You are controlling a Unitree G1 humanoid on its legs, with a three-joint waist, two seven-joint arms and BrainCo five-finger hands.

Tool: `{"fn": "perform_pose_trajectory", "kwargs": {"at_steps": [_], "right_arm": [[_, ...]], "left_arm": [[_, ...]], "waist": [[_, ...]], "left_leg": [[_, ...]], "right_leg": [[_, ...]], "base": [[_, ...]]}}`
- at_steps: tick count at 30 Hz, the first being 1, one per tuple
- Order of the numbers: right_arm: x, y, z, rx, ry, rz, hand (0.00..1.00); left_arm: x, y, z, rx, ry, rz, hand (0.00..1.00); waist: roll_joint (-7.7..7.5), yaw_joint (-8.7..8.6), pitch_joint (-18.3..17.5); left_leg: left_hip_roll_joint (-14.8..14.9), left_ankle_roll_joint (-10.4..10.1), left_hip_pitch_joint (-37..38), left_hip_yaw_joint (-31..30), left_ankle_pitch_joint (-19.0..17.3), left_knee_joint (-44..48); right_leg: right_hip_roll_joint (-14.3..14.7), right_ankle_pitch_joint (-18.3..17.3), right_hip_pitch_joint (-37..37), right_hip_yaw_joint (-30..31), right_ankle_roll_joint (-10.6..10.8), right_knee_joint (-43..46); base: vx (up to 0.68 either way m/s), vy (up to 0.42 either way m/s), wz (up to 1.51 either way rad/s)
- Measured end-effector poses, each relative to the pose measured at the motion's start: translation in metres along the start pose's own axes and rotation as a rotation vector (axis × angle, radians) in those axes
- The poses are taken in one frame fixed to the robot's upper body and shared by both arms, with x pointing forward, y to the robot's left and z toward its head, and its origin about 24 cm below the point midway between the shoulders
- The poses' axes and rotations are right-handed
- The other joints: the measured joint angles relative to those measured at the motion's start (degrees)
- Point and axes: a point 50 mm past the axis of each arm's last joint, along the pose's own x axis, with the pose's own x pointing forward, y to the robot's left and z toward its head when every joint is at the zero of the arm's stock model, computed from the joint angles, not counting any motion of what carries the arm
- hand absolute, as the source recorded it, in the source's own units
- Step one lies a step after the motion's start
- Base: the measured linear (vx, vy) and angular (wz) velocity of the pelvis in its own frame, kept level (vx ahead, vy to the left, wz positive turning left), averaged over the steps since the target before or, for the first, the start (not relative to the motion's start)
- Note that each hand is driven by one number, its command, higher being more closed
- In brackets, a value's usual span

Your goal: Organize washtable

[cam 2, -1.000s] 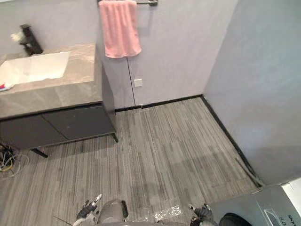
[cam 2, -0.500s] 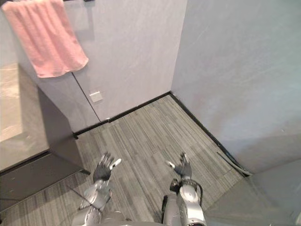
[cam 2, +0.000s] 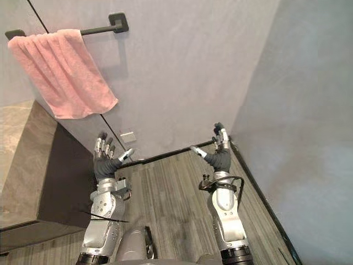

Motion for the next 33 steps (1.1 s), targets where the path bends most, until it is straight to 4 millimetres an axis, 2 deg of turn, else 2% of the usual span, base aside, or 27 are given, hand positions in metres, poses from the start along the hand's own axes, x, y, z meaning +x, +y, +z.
{"fn": "perform_pose_trajectory", "kwargs": {"at_steps": [1, 2, 3, 4, 5, 6, 7, 8, 9, 11, 13, 14, 15, 17, 18, 19, 20, 21, 22, 23, 24, 26, 27, 28, 29, 32, 33], "right_arm": [[-0.001, -0.007, -0.001, -0.014, 0.004, -0.023, 0.00], [-0.003, -0.018, -0.002, -0.034, 0.010, -0.055, 0.00], [-0.004, -0.020, -0.002, -0.036, 0.012, -0.062, 0.00], [-0.009, -0.025, -0.001, -0.040, 0.014, -0.083, 0.00], [-0.013, -0.026, -0.003, -0.028, 0.027, -0.099, 0.00], [-0.017, -0.027, -0.007, -0.014, 0.045, -0.119, 0.00], [-0.016, -0.026, -0.007, -0.013, 0.044, -0.119, 0.00], [-0.014, -0.022, -0.005, 0.003, 0.036, -0.111, 0.00], [-0.013, -0.019, -0.005, 0.011, 0.035, -0.105, 0.00], [-0.013, -0.009, -0.006, 0.031, 0.039, -0.070, 0.00], [-0.013, -0.004, -0.007, 0.030, 0.042, -0.037, 0.00], [-0.013, -0.004, -0.008, 0.029, 0.044, -0.034, 0.00], [-0.014, -0.004, -0.010, 0.025, 0.055, -0.028, 0.00], [-0.020, -0.003, -0.019, 0.018, 0.097, -0.017, 0.00], [-0.022, -0.004, -0.022, 0.011, 0.112, -0.018, 0.00], [-0.027, -0.007, -0.028, -0.003, 0.146, -0.015, 0.00], [-0.028, -0.006, -0.030, -0.004, 0.153, -0.009, 0.00], [-0.027, -0.002, -0.029, 0.001, 0.151, 0.006, 0.00], [-0.029, -0.001, -0.030, 0.012, 0.155, -0.010, 0.00], [-0.031, -0.005, -0.030, 0.013, 0.152, -0.036, 0.00], [-0.031, -0.009, -0.032, 0.010, 0.164, -0.059, 0.00], [-0.029, -0.014, -0.033, -0.026, 0.171, -0.041, 0.00], [-0.028, -0.013, -0.032, -0.024, 0.168, -0.038, 0.00], [-0.029, -0.009, -0.033, -0.018, 0.169, -0.023, 0.00], [-0.030, -0.005, -0.035, -0.015, 0.183, -0.003, 0.00], [-0.043, -0.003, -0.047, -0.004, 0.250, -0.007, 0.00], [-0.045, 0.000, -0.050, -0.003, 0.275, 0.010, 0.00]], "left_arm": [[0.001, 0.000, 0.006, 0.006, -0.031, 0.005, 0.00], [0.001, 0.000, 0.019, 0.017, -0.092, 0.025, 0.00], [0.001, 0.001, 0.022, 0.022, -0.107, 0.030, 0.00], [-0.001, 0.003, 0.032, 0.032, -0.153, 0.049, 0.00], [0.000, 0.004, 0.035, 0.060, -0.181, 0.056, 0.00], [0.001, 0.007, 0.037, 0.088, -0.194, 0.078, 0.00], [0.002, 0.009, 0.039, 0.101, -0.205, 0.096, 0.00], [0.002, 0.011, 0.039, 0.121, -0.208, 0.116, 0.00], [0.002, 0.013, 0.038, 0.129, -0.201, 0.125, 0.00], [-0.001, 0.023, 0.041, 0.160, -0.210, 0.173, 0.00], [-0.005, 0.030, 0.059, 0.165, -0.294, 0.229, 0.00], [-0.005, 0.033, 0.063, 0.172, -0.319, 0.250, 0.00], [-0.008, 0.039, 0.068, 0.185, -0.342, 0.284, 0.00], [-0.012, 0.054, 0.066, 0.233, -0.329, 0.344, 0.00], [-0.014, 0.056, 0.064, 0.239, -0.317, 0.351, 0.00], [-0.019, 0.059, 0.060, 0.250, -0.291, 0.371, 0.00], [-0.019, 0.061, 0.060, 0.250, -0.286, 0.381, 0.00], [-0.019, 0.062, 0.057, 0.257, -0.276, 0.385, 0.00], [-0.020, 0.065, 0.055, 0.268, -0.262, 0.393, 0.00], [-0.020, 0.067, 0.054, 0.272, -0.255, 0.398, 0.00], [-0.021, 0.068, 0.052, 0.268, -0.245, 0.397, 0.00], [-0.019, 0.059, 0.049, 0.225, -0.222, 0.322, 0.00], [-0.020, 0.056, 0.048, 0.214, -0.214, 0.300, 0.00], [-0.023, 0.054, 0.045, 0.197, -0.185, 0.271, 0.00], [-0.028, 0.056, 0.043, 0.186, -0.171, 0.282, 0.00], [-0.036, 0.063, 0.039, 0.164, -0.129, 0.265, 0.00], [-0.037, 0.063, 0.037, 0.151, -0.105, 0.245, 0.00]], "waist": [[-0.06, 0.04, 0.0], [-0.01, 0.27, -0.8], [0.11, 0.35, -1.2], [1.15, 0.95, -3.0], [-0.30, 1.27, -3.9], [-2.41, 0.98, -4.3], [-3.61, 0.84, -4.2], [-4.61, 0.21, -3.7], [-4.61, 0.22, -3.7], [-3.85, 0.07, -3.2], [-2.24, 0.05, -2.8], [-2.34, 0.02, -2.9], [-2.69, -0.28, -3.1], [-4.22, -1.58, -3.8], [-4.02, -1.54, -3.8], [-2.58, -1.21, -3.8], [-2.22, -1.22, -3.5], [-1.60, -1.00, -2.9], [-0.88, 0.26, -2.0], [-0.94, 0.29, -1.8], [-1.30, -0.14, -1.7], [-1.94, -0.34, -1.6], [-1.69, -0.22, -1.7], [-0.39, -0.18, -2.3], [0.27, -0.35, -3.0], [-1.62, -1.11, -3.8], [-2.24, -1.18, -4.0]], "left_leg": [[-1.6, 0.2, -0.6, 1.0, 0.2, -3.9], [-5.0, 2.0, -0.8, 2.4, 2.2, -10.5], [-5.5, 2.6, -0.8, 2.6, 3.4, -11.8], [-7.3, 5.5, -0.1, 2.9, 6.6, -15.5], [-9.9, 9.1, 0.1, 2.1, 6.8, -14.2], [-13.0, 10.1, 2.0, 1.6, 4.5, -14.8], [-14.9, 10.7, 3.5, 0.8, 3.0, -15.0], [-16.3, 11.1, 6.3, -0.4, 1.0, -14.8], [-16.6, 11.3, 8.0, -0.9, 0.2, -15.0], [-16.5, 11.3, 15.4, -2.5, -1.1, -18.3], [-15.3, 9.4, 22.6, -4.0, -2.0, -23.8], [-15.3, 9.0, 23.6, -4.3, -2.2, -24.8], [-15.2, 7.6, 24.8, -4.4, -2.9, -26.1], [-16.0, 5.8, 27.1, -5.1, -6.1, -25.6], [-15.8, 4.9, 27.5, -6.0, -7.6, -24.1], [-12.9, 2.5, 26.3, -5.6, -9.7, -15.3], [-11.6, 2.1, 23.9, -5.3, -9.5, -9.3], [-9.0, -1.7, 17.9, -5.4, -6.2, 4.2], [-6.5, -1.4, 14.3, -5.2, -6.8, 11.4], [-5.6, -1.1, 13.3, -5.6, -7.0, 12.0], [-4.4, -1.0, 11.9, -5.9, -7.1, 11.1], [-2.5, -1.3, 10.2, -8.9, -6.8, 0.4], [-2.5, -1.5, 10.4, -10.9, -6.2, -4.0], [-2.4, -1.9, 11.4, -14.4, 1.8, -13.3], [-2.7, -5.2, 12.4, -16.6, 4.0, -16.7], [-5.4, -5.5, 15.2, -16.7, 3.4, -21.5], [-6.7, -4.6, 15.6, -16.6, 4.1, -23.0]], "right_leg": [[-0.5, -0.8, 1.9, -1.8, 1.3, -0.4], [-1.0, -2.5, 4.2, -3.8, 4.0, -0.4], [-1.0, -2.9, 4.7, -4.1, 4.6, -0.3], [-0.8, -4.5, 5.5, -3.9, 6.6, 1.5], [-3.4, -6.2, 5.4, -3.3, 6.8, 6.6], [-8.1, -5.5, 2.1, -2.4, 5.6, 18.2], [-11.3, -2.5, -2.0, -0.4, 1.3, 29.7], [-13.7, -2.9, -7.0, 2.7, -1.1, 42.3], [-13.7, -3.2, -8.9, 4.0, -1.0, 45.9], [-10.5, -4.8, -12.9, 6.6, -0.9, 47.1], [-3.9, -6.1, -19.4, 8.6, -0.4, 36.5], [-2.5, -6.0, -21.1, 9.1, -0.4, 32.7], [0.2, -4.2, -23.0, 10.7, 0.3, 22.9], [1.9, 4.1, -23.6, 11.3, -5.0, 13.9], [2.2, 5.5, -22.9, 11.9, -5.5, 14.0], [3.3, 3.8, -20.2, 10.8, -5.0, 13.5], [3.6, 3.3, -19.3, 10.2, -5.3, 13.2], [4.4, 2.5, -17.1, 9.8, -5.5, 12.1], [4.3, 2.1, -15.0, 10.6, -5.9, 11.1], [4.1, 2.1, -13.8, 10.9, -5.9, 10.1], [3.4, 2.2, -12.2, 11.4, -5.8, 8.6], [1.6, 2.7, -10.4, 13.0, -5.0, 6.9], [1.5, 2.7, -10.2, 13.6, -4.9, 6.9], [2.0, 2.4, -9.8, 14.1, -3.5, 6.6], [2.3, 1.5, -9.1, 15.1, -1.1, 5.9], [-0.4, 1.5, -8.4, 14.7, 0.0, 4.8], [-1.6, 1.6, -8.2, 14.8, 0.7, 4.1]], "base": [[0.59, 0.059, 0.96], [0.50, 0.064, 0.77], [0.55, 0.121, 0.66], [0.48, 0.125, 0.41], [0.72, 0.159, 0.73], [0.73, 0.143, 0.79], [0.74, 0.115, 0.90], [0.50, 0.081, 0.59], [0.48, 0.057, 0.45], [0.54, 0.056, 0.23], [0.51, 0.037, 0.19], [0.39, 0.017, 0.21], [0.35, 0.013, 0.34], [0.42, -0.019, 0.57], [0.48, -0.049, 0.61], [0.41, -0.045, 0.44], [0.49, -0.053, 0.51], [0.51, 0.006, 0.08], [0.41, 0.020, -0.12], [0.37, 0.053, -0.37], [0.27, 0.027, -0.38], [0.37, 0.103, -0.55], [0.32, 0.211, -0.62], [0.20, 0.181, -0.56], [0.29, 0.272, -0.37], [0.16, 0.196, 0.21], [0.03, 0.117, 0.20]]}}
